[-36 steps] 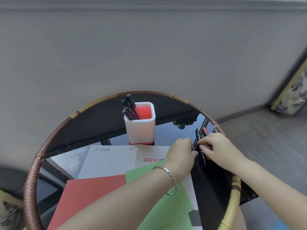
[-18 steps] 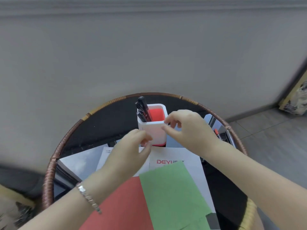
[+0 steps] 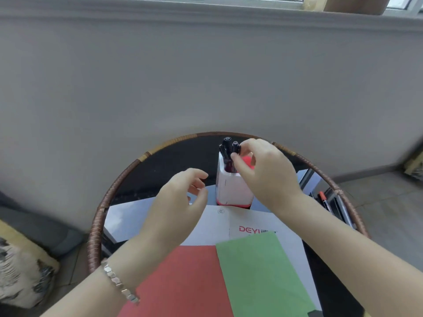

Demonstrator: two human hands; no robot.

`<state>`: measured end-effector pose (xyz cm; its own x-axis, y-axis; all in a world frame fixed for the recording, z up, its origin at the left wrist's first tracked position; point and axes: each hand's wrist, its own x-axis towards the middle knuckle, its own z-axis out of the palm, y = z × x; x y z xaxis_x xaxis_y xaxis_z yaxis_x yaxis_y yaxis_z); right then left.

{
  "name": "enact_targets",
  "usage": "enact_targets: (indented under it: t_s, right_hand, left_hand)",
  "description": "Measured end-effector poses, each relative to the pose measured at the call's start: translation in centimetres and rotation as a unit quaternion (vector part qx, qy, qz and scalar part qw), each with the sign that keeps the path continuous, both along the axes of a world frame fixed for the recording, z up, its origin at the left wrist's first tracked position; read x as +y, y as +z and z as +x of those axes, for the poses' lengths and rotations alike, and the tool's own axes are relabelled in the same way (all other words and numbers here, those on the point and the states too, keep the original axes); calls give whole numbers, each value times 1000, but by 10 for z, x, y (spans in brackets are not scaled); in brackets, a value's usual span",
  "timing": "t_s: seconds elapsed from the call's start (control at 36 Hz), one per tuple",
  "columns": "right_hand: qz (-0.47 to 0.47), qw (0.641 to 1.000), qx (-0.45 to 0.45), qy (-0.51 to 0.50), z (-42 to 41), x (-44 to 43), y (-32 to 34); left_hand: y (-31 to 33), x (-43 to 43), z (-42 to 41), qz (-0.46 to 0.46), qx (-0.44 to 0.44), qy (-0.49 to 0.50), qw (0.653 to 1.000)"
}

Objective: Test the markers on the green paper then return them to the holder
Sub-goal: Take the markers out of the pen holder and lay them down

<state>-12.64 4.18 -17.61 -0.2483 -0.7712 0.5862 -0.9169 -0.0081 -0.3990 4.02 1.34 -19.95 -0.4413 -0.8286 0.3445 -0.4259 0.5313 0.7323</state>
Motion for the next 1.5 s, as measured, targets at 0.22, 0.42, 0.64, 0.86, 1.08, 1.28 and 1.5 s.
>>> enact_targets:
  t_s: [0.22,0.42,0.64,0.86,1.08,1.28,1.5]
  right_hand:
    - [-106,987,-9,121,3,48,35]
    - [8,977,119,176,-13,67,4]
    - [21,992,-59,108,-16,84,-21]
    - [73,819,-561,93,-10,85,-17]
    - [35,819,-564,93,3,87,-27]
    - [18,816,-564,125,3,93,-26]
    - [27,815,-544,197,-11,101,-27]
  left_hand:
    - [34,21,-21,68,189,-97,975]
    - [24,34,-37,99,182,-141,968]
    - [7,38,-40,177,231,-98,952]
    - [-3,44,-40,159,128,-139,969]
    - [-15,48,-47,-37,-42,-174,983]
    - [-23,48,-49,-127,-56,-190,972]
    - [-11,50,-48,80,-14,-253,964]
